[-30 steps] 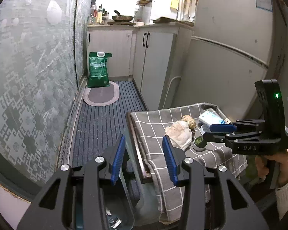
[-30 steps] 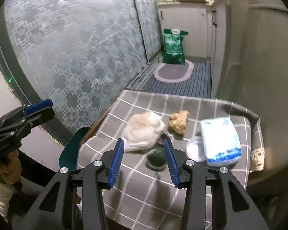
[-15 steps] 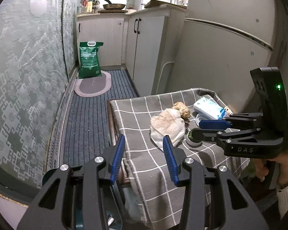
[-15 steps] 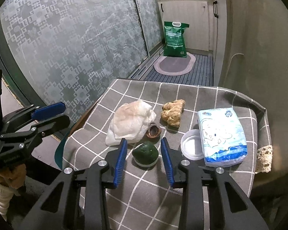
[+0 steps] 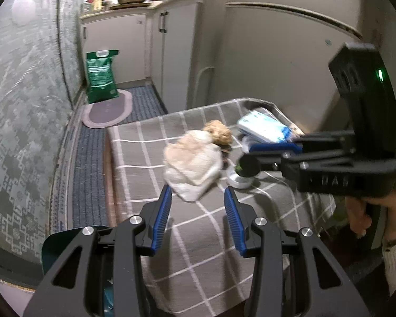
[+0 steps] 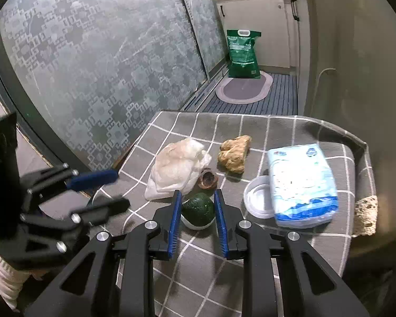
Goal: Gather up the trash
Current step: 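Grasp a white bottle cap with the left tool while the right tool grasps the green avocado, then carry the bottle cap and avocado over the teal trash bin with both tools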
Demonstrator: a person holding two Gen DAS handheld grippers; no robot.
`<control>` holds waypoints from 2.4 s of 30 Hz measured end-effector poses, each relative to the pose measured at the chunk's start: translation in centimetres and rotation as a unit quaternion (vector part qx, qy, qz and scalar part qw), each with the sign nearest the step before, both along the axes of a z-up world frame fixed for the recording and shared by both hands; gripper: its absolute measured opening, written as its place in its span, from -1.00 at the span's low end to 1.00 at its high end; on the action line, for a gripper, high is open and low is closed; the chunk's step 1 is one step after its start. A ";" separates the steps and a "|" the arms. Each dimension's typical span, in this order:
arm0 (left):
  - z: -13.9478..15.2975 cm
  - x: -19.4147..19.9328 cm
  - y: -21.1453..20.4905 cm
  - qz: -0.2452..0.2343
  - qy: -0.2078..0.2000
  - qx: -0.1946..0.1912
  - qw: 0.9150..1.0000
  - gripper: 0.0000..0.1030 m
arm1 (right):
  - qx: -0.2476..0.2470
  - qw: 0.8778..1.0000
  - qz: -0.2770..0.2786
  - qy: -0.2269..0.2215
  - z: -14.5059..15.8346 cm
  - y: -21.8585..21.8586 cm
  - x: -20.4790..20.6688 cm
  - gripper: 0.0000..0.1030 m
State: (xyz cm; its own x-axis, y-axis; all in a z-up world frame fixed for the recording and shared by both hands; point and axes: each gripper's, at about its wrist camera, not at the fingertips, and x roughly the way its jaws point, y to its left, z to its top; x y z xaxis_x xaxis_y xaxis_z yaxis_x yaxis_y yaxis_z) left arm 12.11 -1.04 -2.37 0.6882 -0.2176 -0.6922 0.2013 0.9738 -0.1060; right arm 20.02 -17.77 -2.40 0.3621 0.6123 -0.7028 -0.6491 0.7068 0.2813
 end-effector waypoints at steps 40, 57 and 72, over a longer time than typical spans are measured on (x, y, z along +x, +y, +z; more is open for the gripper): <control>-2.1 4.3 -5.7 -0.012 0.043 0.018 0.999 -0.38 | 0.015 0.999 -0.046 -0.004 1.5 -6.4 0.3 -0.52; 1.2 0.0 1.4 0.025 0.007 -0.009 1.000 -0.38 | 0.003 1.000 -0.006 -0.009 2.4 1.0 -0.9 -0.52; 0.4 -3.2 9.1 0.083 0.019 -0.007 0.996 -0.37 | -0.002 0.999 0.046 -0.008 2.8 9.0 -2.5 -0.52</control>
